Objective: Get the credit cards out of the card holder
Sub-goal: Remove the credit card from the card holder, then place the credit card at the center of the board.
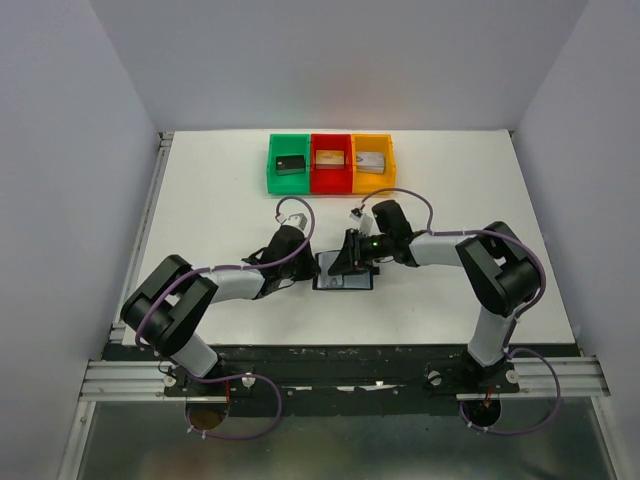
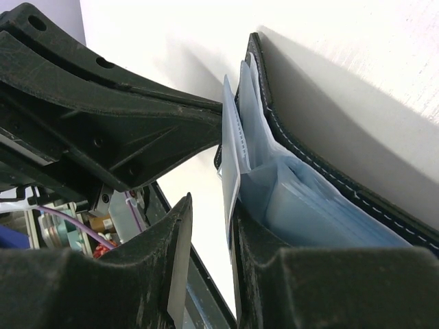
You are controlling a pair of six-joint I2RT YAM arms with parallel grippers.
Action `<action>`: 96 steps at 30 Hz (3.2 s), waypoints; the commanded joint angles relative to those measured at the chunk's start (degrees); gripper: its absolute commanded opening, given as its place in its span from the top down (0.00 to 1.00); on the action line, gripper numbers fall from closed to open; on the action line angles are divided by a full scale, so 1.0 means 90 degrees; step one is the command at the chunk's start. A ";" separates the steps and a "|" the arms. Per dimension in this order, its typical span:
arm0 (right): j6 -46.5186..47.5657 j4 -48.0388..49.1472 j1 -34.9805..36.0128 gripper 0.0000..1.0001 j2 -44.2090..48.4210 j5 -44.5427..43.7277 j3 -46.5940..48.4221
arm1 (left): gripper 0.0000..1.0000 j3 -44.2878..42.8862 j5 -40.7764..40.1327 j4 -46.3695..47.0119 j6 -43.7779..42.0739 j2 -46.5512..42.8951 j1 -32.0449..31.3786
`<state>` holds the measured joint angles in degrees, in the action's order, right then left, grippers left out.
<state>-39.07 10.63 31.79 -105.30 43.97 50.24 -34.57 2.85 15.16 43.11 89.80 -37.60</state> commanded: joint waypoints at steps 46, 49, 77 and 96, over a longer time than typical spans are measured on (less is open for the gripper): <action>0.0210 -0.0312 -0.0388 0.74 0.0723 -0.0246 -0.0504 | 1.00 0.0198 -0.0082 -0.0639 0.0112 0.0198 0.0018; 0.0230 -0.0400 -0.0427 0.77 0.0743 -0.0314 -0.0504 | 1.00 0.0198 -0.0112 -0.0649 0.0112 0.0169 0.0008; 0.1050 -0.3212 -0.0612 0.99 0.1504 -0.1886 0.0111 | 1.00 0.0169 -0.0180 -0.0786 0.0083 -0.0065 0.0018; 0.2494 -0.3671 -0.0476 0.99 0.3408 -0.0289 0.0531 | 0.38 -0.0691 0.1349 -0.1226 -0.0942 -0.2798 0.0067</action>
<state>-23.35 -20.78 26.57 -76.75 28.91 52.21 -40.86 4.32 3.49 38.94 70.65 -37.52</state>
